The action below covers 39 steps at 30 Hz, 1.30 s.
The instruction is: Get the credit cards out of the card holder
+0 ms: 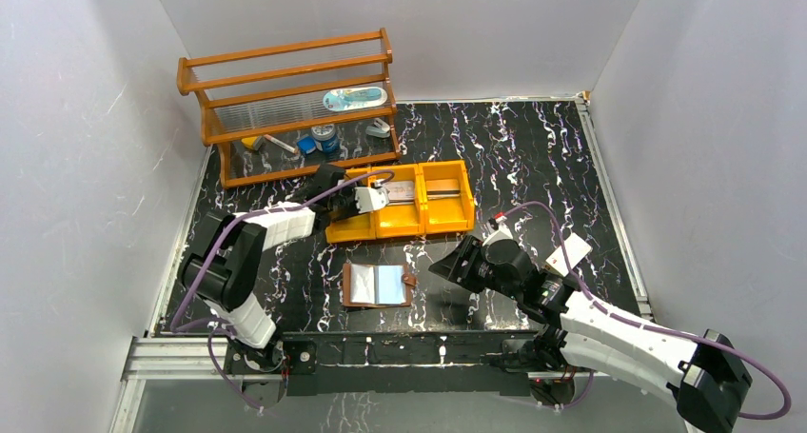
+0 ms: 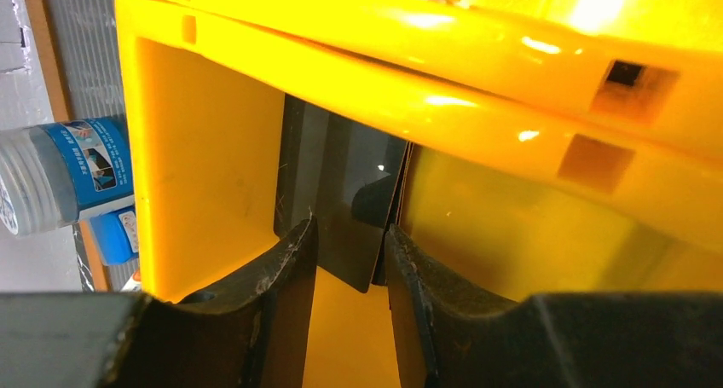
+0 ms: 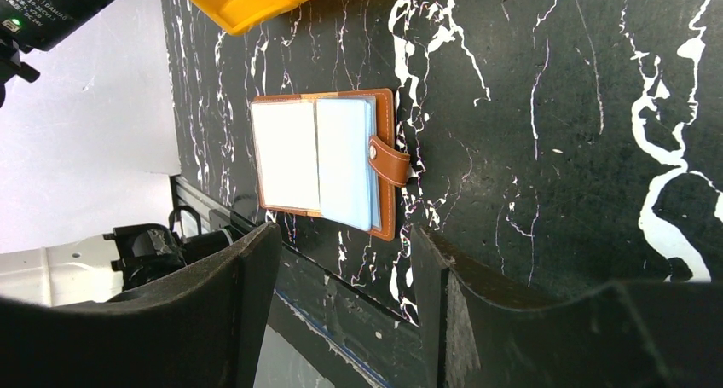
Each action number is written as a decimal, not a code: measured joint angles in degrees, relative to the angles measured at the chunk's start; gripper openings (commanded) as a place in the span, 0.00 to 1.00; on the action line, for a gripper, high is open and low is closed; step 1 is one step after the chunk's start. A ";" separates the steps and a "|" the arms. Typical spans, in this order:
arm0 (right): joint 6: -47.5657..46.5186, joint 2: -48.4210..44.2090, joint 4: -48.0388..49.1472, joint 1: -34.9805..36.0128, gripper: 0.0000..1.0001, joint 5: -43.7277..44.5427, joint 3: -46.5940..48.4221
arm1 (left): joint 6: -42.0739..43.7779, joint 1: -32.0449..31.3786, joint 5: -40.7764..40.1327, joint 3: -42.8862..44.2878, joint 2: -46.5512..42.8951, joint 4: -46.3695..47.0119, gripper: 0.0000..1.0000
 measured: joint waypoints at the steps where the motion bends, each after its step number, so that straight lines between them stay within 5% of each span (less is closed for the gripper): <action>1: 0.02 0.04 0.00 -0.04 0.66 -0.02 0.00 | 0.00 -0.02 0.02 0.09 0.28 0.00 0.32; 13: 0.09 1.51 0.04 -0.24 0.66 -0.26 0.00 | -3.23 0.00 1.16 0.02 -3.74 -0.31 0.42; 20: 0.17 1.90 0.04 -0.24 0.69 -0.39 0.00 | -10.97 0.00 3.39 -1.92 -13.66 0.72 0.66; 29: 0.11 2.73 0.04 -0.26 0.71 -0.55 0.00 | -36.48 0.00 3.08 -2.97 -34.69 0.63 0.88; 39: -1.62 11.04 -0.28 -0.37 0.72 -3.13 3.54 | -66.03 0.00 3.06 -9.57 -52.09 -14.01 0.92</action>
